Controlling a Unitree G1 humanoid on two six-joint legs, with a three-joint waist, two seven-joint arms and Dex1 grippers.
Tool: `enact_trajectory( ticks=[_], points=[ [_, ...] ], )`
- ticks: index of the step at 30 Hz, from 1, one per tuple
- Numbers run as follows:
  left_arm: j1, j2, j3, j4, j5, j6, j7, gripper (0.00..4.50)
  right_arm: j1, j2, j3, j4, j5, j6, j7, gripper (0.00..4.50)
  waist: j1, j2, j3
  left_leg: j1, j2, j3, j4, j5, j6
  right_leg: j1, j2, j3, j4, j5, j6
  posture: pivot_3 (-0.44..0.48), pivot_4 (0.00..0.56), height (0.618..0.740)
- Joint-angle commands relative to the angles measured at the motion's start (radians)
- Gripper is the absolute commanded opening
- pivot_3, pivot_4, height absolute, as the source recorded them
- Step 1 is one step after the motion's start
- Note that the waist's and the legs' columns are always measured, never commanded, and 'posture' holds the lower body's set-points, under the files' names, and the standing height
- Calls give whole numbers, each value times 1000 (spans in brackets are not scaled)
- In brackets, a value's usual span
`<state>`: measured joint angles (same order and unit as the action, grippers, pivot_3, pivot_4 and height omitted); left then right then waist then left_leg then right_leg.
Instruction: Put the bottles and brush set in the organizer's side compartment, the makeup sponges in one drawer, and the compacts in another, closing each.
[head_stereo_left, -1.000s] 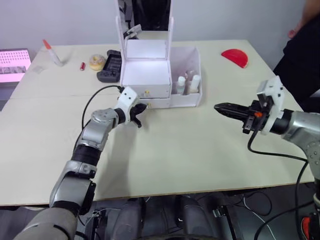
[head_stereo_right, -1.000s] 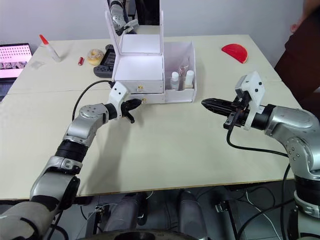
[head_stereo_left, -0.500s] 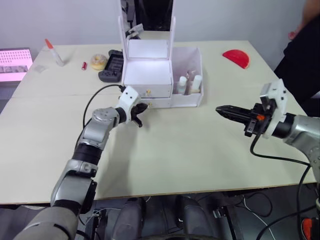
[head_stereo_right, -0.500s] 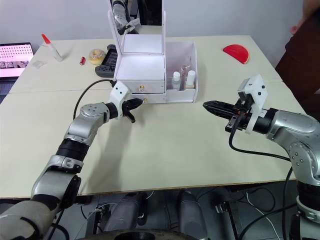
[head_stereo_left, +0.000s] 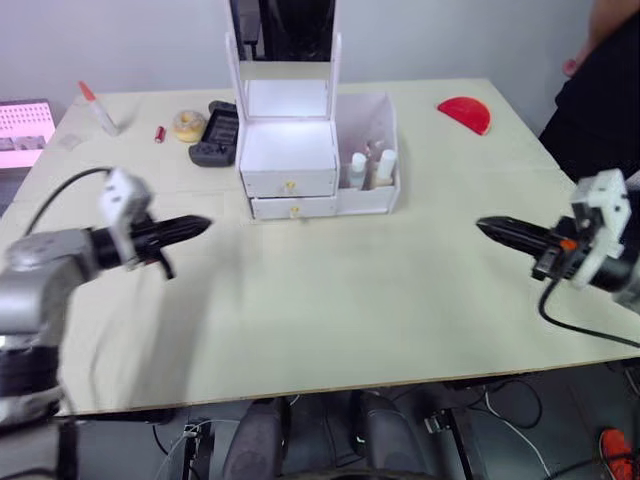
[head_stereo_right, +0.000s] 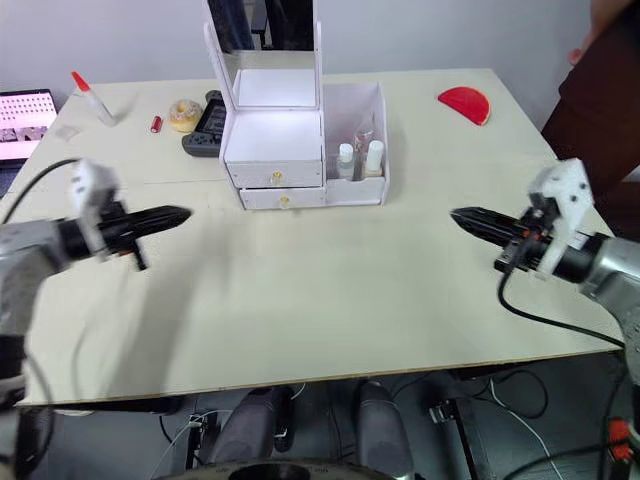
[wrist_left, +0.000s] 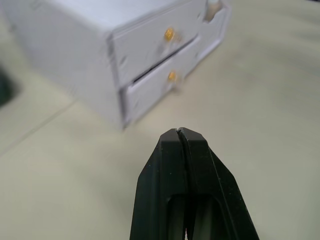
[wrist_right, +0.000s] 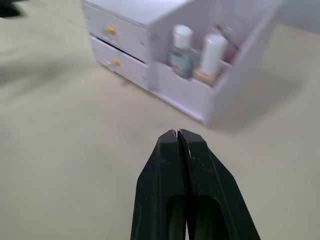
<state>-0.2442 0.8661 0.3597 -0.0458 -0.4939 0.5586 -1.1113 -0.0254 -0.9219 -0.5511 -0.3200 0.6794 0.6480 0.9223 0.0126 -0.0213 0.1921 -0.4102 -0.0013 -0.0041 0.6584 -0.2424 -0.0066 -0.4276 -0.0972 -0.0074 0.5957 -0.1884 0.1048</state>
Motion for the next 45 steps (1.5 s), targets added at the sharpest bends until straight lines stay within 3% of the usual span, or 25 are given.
enact_trajectory(
  ticks=[1,7,15,45],
  points=[
    [130,77,180,-18,0,-51,-28,0,107,-17,-170,63,-54,-115,84,56,3,0,0,0,0,0,0,0,0,0,0,0,-1,0,0,0,150,737],
    [303,89,334,-46,3,-63,8,0,243,-33,-318,277,-115,-254,199,56,-1,0,0,0,2,0,0,-3,-5,0,-3,0,-3,-2,4,0,150,737],
    [349,99,362,-23,-2,-86,16,0,207,-45,-237,453,-177,-381,235,56,-11,1,0,2,3,4,-4,-2,-4,-2,-4,0,-3,-2,3,0,150,737],
    [324,104,344,-37,-11,-81,39,0,132,-51,-175,442,-164,-369,237,56,-8,1,0,2,3,6,-6,-2,-3,-3,-3,1,-2,-2,2,0,150,737]
  ],
)
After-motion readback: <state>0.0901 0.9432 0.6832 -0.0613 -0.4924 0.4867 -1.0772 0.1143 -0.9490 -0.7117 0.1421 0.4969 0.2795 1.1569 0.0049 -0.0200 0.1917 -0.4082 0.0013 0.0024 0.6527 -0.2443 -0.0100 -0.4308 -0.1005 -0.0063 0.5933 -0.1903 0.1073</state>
